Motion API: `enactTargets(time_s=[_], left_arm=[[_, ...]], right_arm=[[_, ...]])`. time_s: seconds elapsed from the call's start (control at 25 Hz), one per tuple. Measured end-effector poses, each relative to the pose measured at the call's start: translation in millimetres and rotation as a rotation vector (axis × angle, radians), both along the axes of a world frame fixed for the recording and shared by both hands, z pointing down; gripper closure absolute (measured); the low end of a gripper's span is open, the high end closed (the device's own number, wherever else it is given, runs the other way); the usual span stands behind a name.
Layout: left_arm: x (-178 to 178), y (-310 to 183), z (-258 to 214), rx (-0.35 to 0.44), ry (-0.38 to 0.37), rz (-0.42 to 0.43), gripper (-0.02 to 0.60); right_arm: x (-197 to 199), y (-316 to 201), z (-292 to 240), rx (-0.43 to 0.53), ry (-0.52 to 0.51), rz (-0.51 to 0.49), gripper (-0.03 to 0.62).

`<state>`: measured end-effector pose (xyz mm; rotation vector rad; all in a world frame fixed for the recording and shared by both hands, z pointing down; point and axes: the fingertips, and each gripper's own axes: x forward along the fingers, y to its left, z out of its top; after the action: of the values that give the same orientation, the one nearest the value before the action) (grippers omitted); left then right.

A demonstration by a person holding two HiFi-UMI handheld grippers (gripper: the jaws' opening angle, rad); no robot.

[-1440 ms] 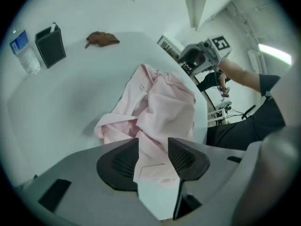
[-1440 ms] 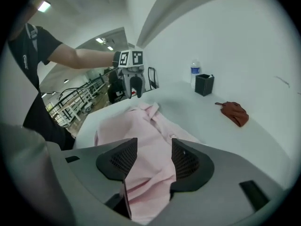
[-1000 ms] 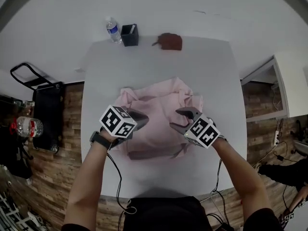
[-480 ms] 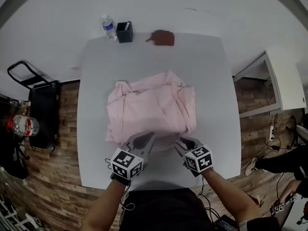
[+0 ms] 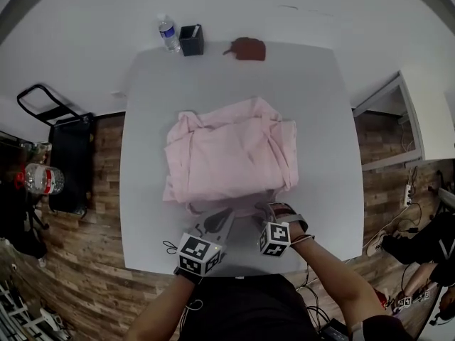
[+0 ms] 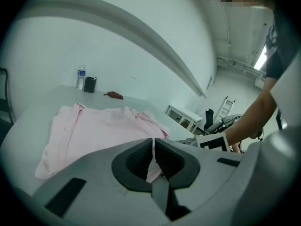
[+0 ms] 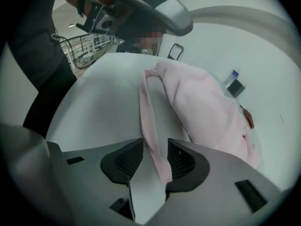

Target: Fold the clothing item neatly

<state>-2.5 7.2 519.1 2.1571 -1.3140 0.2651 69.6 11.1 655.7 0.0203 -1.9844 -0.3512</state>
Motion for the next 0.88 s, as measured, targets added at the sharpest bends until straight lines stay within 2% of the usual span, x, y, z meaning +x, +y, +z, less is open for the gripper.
enactTargets(time_s=[0.08, 0.2, 0.24, 0.32, 0.44, 0.56, 0.68, 0.76, 0.88], left_arm=[[-3, 5, 3, -0.006, -0.008, -0.001, 0.565], [-10, 9, 9, -0.02, -0.013, -0.01, 0.565], [-12, 10, 9, -0.023, -0.012, -0.015, 0.565], [-17, 10, 7, -0.016, -0.008, -0.03, 0.565], [-28, 3, -9, 0.03, -0.008, -0.064, 0.565], [-37, -13, -39, 0.109, -0.011, -0.085, 0.565], [-38, -30, -56, 0.154, -0.008, -0.077, 0.565], [-36, -39, -53, 0.147, 0.002, -0.076, 0.565], [-36, -50, -32, 0.091, 0.032, -0.088, 0.565]], right_arm=[[-1, -2, 7, 0.031, 0.039, -0.035, 0.454], [-1, 4, 10, 0.015, 0.077, -0.058, 0.571], [-2, 8, 6, -0.001, 0.07, -0.06, 0.571], [-9, 11, -17, -0.029, 0.013, -0.046, 0.572], [-32, -10, -71, -0.029, -0.142, 0.021, 0.572], [-61, -57, -112, -0.019, -0.274, 0.121, 0.572], [-86, -115, -122, -0.015, -0.321, 0.227, 0.572], [-93, -149, -106, -0.023, -0.284, 0.296, 0.572], [-88, -171, -50, -0.043, -0.089, 0.303, 0.57]])
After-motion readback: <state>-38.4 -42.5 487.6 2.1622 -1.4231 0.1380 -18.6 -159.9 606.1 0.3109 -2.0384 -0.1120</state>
